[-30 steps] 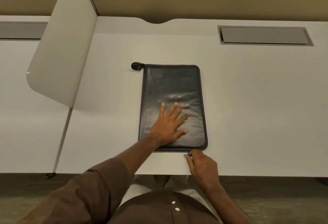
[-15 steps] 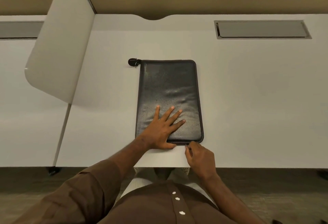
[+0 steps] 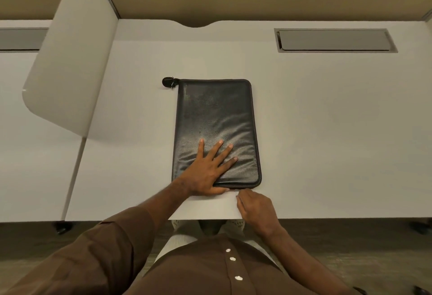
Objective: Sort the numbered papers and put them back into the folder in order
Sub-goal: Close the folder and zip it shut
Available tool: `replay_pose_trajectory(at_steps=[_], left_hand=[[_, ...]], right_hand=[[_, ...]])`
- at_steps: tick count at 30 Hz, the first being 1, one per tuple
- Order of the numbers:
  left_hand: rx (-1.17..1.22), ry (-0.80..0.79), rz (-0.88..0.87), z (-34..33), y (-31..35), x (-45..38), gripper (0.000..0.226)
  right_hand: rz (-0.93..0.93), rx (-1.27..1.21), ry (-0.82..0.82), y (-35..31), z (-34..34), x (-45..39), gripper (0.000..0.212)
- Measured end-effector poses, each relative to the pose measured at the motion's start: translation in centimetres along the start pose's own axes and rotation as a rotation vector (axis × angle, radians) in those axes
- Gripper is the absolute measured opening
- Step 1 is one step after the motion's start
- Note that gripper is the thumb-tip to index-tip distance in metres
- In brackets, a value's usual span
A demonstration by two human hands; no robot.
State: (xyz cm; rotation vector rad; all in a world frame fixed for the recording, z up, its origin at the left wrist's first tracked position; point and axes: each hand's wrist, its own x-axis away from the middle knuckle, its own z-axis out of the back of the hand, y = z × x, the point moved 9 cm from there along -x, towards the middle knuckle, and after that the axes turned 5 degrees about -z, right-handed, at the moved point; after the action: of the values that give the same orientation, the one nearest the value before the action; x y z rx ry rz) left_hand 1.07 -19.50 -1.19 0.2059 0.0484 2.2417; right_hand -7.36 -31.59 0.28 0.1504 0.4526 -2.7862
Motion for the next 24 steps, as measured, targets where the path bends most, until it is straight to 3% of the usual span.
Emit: replay_pose_trajectory(at_steps=[2,7,13,24], left_hand=[[0.013,0.002,0.016,0.1,-0.1,0.0,0.083],[-0.016,0.009,0.056,-0.5,-0.4,-0.2,0.059],[-0.011,0.022,0.087,-1.0,-0.7,-0.4,0.056],[0.002,0.027,0.1,-1.1,-0.7,-0.4,0.055]], right_hand=[[0.03,0.008,0.014,-1.5,-0.5,-0.4,0.021],[0.069,0.007,0.038,-3.6,-1.3,-1.3,0.024],[0.034,-0.024,0.004,-4.6,-1.9,-1.7,0.009],[-0.063,-0.071,-0.048,-4.8,-1.8,-1.8,0.015]])
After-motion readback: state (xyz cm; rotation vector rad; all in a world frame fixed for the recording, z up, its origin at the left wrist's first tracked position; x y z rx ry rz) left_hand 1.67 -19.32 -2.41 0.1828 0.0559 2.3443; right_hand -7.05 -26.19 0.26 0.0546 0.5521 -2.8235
